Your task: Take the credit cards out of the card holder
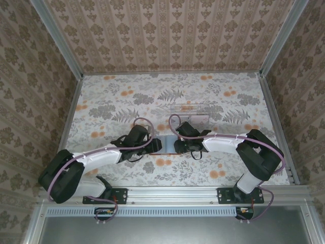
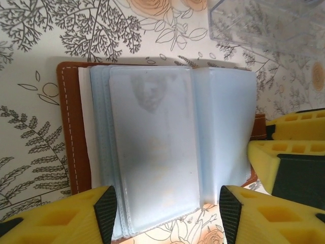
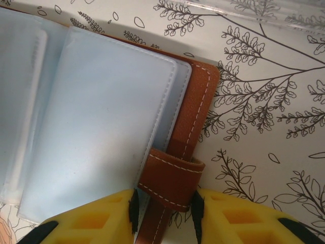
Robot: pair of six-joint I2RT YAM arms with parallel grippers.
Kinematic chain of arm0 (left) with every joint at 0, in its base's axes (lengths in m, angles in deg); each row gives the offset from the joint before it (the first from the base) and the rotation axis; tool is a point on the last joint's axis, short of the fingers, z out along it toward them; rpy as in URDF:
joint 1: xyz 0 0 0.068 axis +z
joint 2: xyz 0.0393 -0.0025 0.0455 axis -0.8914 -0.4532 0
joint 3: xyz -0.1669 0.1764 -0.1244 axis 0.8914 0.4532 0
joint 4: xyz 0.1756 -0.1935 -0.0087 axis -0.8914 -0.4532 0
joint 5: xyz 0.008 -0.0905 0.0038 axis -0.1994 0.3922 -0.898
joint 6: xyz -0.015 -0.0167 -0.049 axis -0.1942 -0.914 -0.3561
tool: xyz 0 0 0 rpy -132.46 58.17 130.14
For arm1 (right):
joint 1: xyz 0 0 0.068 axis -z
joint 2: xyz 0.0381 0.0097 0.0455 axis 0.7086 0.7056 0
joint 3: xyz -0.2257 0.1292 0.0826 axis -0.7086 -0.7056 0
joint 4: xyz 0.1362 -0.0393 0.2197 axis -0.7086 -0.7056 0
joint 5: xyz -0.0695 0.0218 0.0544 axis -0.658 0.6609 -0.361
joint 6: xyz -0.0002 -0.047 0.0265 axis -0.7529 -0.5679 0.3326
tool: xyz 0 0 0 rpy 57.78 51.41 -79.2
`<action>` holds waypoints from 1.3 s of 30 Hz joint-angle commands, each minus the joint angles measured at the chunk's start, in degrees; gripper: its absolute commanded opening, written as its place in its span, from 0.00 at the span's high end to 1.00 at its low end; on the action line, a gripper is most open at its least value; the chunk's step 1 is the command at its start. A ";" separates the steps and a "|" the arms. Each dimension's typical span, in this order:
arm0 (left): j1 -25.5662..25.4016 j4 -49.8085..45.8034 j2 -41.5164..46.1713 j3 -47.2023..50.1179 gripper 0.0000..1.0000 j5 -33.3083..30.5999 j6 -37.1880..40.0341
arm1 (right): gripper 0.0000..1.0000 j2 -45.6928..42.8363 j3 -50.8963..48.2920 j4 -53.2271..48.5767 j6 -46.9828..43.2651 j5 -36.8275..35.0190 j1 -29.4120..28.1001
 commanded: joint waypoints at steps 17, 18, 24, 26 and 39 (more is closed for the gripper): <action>-0.42 1.22 -1.43 -1.20 0.44 1.17 0.81 | 0.63 2.11 0.22 -1.02 1.02 1.40 -0.54; -0.40 0.98 -1.17 -1.31 0.44 1.15 0.94 | 0.63 2.16 0.20 -1.03 1.03 1.36 -0.57; -0.42 1.00 -0.83 -1.59 0.44 0.99 1.26 | 0.63 2.16 0.16 -1.07 1.19 1.43 -0.57; -0.42 1.06 -1.26 -1.65 0.44 1.05 1.25 | 0.63 2.17 0.08 -1.01 1.15 1.45 -0.63; -1.39 9.95 -4.54 -1.19 0.46 7.44 0.12 | 0.63 2.64 0.25 -0.94 1.38 1.47 -0.68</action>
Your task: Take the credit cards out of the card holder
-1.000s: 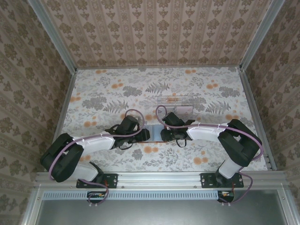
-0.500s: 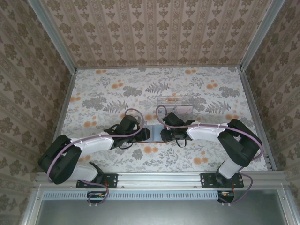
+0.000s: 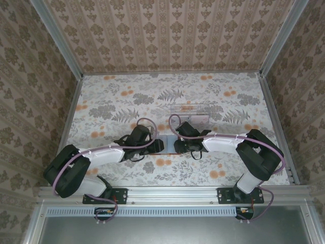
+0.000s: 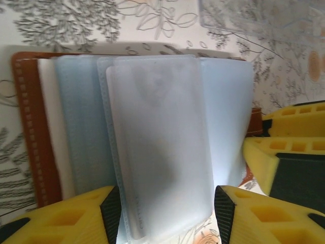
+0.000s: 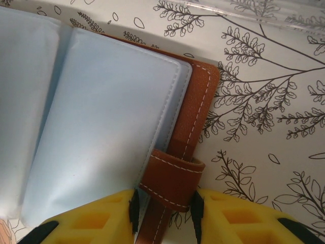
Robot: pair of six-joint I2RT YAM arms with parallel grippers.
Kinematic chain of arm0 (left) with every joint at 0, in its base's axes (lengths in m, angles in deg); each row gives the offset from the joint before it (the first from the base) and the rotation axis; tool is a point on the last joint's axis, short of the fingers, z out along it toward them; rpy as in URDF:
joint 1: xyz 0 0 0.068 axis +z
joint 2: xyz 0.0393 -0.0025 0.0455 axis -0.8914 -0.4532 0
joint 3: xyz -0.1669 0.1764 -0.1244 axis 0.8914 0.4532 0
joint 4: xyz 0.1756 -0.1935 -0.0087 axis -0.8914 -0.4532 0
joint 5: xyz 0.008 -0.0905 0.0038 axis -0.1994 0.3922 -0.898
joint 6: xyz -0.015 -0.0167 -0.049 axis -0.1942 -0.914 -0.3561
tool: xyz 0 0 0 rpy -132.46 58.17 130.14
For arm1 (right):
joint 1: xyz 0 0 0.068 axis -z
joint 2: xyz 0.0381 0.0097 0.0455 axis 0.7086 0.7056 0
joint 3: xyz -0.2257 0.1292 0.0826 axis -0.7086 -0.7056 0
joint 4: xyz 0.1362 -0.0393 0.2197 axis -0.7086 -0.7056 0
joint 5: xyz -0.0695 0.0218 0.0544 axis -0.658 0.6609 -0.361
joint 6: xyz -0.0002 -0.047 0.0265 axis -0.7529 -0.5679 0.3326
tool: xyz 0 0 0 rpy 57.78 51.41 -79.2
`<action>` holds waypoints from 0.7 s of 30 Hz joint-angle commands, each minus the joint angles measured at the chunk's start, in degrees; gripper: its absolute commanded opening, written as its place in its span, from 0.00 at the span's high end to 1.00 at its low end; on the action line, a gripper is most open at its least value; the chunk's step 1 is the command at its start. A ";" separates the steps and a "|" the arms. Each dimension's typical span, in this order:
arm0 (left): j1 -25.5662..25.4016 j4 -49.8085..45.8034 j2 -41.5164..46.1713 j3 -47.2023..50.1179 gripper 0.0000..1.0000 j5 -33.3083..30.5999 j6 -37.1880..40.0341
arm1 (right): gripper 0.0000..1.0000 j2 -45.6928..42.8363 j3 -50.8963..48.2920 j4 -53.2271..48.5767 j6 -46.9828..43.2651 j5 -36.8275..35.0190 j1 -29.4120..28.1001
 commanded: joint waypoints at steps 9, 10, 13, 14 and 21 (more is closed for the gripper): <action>-3.94 7.83 -2.47 -3.11 0.46 5.13 0.48 | 0.63 2.41 -0.07 -1.13 1.68 0.95 -0.66; -3.93 7.51 -2.45 -3.11 0.46 4.78 0.42 | 0.63 2.16 -0.19 -1.05 1.77 0.79 -0.64; -3.95 6.52 -2.17 -2.75 0.46 3.91 0.54 | 0.63 1.29 -0.41 -1.22 2.03 -0.25 -0.65; -3.93 6.02 -1.96 -2.61 0.46 3.47 0.58 | 0.63 0.77 -0.66 -1.28 2.27 -0.90 -0.63; -3.80 3.01 -0.54 -2.59 0.41 1.80 1.73 | 0.63 -8.68 -4.31 -1.62 6.20 -8.96 1.73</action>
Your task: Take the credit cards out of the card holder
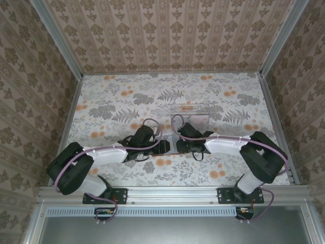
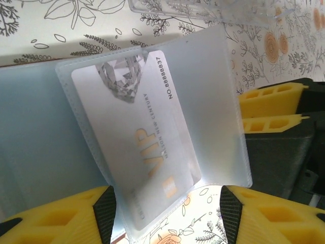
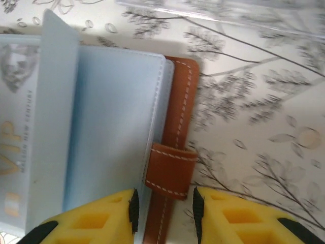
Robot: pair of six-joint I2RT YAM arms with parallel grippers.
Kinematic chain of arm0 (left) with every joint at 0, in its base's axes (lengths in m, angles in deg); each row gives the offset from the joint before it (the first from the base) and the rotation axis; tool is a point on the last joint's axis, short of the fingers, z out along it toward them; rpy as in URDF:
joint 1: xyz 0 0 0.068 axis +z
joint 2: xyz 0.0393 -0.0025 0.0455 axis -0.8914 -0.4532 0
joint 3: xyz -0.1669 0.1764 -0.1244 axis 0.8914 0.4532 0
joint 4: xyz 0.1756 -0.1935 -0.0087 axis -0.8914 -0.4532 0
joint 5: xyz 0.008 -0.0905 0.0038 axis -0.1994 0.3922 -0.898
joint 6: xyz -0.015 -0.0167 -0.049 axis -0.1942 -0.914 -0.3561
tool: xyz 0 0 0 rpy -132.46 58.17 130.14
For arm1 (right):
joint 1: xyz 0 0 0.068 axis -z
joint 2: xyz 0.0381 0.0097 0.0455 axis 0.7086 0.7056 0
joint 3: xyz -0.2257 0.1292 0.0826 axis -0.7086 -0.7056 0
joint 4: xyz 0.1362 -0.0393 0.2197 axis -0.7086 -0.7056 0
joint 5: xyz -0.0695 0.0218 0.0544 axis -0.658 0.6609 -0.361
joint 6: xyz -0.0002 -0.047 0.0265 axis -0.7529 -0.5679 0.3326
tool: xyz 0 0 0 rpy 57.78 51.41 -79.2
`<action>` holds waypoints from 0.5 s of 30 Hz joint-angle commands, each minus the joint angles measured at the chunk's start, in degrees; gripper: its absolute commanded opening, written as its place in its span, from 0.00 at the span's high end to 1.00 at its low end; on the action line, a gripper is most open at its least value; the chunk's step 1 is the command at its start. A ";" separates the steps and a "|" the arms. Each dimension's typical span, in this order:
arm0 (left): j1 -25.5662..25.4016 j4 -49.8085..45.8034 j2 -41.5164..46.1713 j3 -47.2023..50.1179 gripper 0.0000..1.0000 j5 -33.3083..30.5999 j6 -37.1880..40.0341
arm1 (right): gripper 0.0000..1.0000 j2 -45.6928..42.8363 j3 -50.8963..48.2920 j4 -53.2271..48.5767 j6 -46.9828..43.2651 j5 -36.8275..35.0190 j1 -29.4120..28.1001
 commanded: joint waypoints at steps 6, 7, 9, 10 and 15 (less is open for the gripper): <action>-0.31 -1.69 1.45 -1.67 0.41 -0.70 1.60 | 0.62 -12.28 -3.57 0.77 3.19 -2.21 2.45; -0.27 -1.92 1.45 -1.68 0.40 -0.70 1.60 | 0.62 -12.47 -3.25 0.77 2.93 -1.12 2.44; -0.05 -2.43 1.84 -1.62 0.41 -0.93 1.73 | 0.63 -12.27 -2.78 1.19 2.80 1.11 2.44; 0.15 -3.15 2.43 -1.67 0.41 -1.28 1.90 | 0.64 -12.01 -2.67 1.87 2.65 2.77 2.44; 1.25 -7.38 6.07 -0.92 0.41 -3.75 3.13 | 0.68 -8.63 -1.96 7.09 3.62 12.48 2.44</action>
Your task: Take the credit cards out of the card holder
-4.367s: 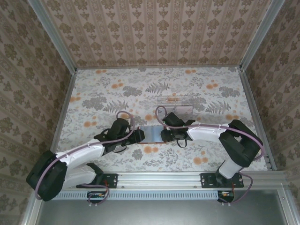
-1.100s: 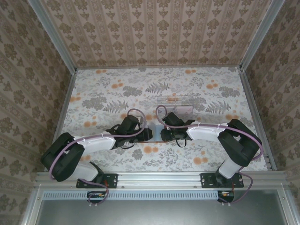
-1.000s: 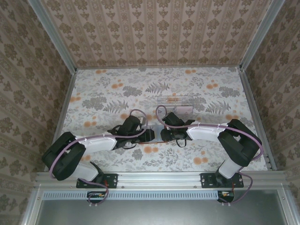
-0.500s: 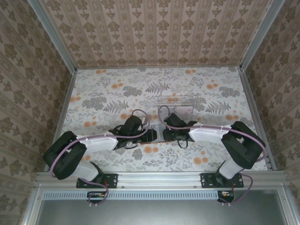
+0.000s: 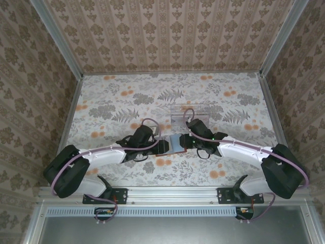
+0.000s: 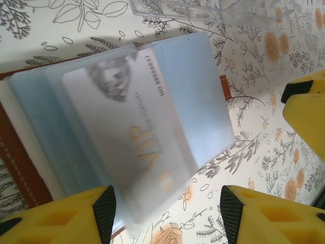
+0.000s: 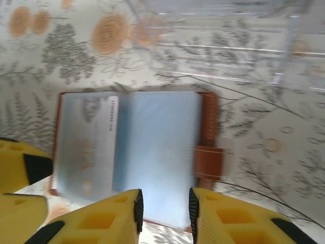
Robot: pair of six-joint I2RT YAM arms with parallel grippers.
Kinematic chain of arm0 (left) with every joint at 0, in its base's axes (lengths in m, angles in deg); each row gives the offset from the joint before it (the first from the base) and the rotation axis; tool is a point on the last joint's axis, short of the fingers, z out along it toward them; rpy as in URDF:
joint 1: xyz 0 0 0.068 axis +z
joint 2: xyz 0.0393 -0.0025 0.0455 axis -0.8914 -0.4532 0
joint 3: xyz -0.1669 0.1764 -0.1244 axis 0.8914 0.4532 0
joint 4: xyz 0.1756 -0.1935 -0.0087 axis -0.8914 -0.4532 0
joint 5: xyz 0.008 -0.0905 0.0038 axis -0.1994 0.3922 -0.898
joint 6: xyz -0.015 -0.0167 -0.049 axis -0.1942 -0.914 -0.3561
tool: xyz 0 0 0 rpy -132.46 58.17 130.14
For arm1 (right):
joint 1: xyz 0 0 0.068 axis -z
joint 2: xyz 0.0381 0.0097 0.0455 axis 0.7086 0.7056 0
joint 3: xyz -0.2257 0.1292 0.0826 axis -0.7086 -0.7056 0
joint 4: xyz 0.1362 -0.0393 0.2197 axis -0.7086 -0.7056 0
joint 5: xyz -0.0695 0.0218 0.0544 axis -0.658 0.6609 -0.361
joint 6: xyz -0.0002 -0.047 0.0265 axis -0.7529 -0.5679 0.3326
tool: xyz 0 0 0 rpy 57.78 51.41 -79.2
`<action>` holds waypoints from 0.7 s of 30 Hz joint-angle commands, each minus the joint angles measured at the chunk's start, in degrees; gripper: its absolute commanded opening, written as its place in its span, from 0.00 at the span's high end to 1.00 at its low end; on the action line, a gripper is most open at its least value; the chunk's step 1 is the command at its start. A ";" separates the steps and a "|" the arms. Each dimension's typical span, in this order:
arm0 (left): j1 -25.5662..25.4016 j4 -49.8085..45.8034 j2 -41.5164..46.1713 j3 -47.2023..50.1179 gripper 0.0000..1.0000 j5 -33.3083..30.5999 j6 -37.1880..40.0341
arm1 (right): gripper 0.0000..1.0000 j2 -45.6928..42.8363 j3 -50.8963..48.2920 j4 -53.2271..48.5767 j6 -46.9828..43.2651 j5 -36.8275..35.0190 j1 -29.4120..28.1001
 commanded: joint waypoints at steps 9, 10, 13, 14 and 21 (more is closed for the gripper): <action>3.02 -2.60 3.36 1.01 0.54 -1.90 2.00 | 0.74 11.31 4.39 8.81 3.99 15.63 -0.05; 3.12 -2.15 2.63 0.94 0.57 -1.51 2.01 | 0.75 12.08 4.78 9.03 4.19 16.07 -0.05; 3.10 -0.86 0.29 0.25 0.61 -0.60 1.90 | 0.75 14.08 5.92 9.28 4.26 16.68 -0.05; 3.10 -0.57 -0.41 0.13 0.63 -0.39 1.85 | 0.75 14.62 6.28 9.23 4.26 16.69 -0.05; 3.34 0.00 -3.78 -0.09 0.64 -0.29 1.30 | 0.74 18.47 8.35 8.66 4.26 17.02 0.21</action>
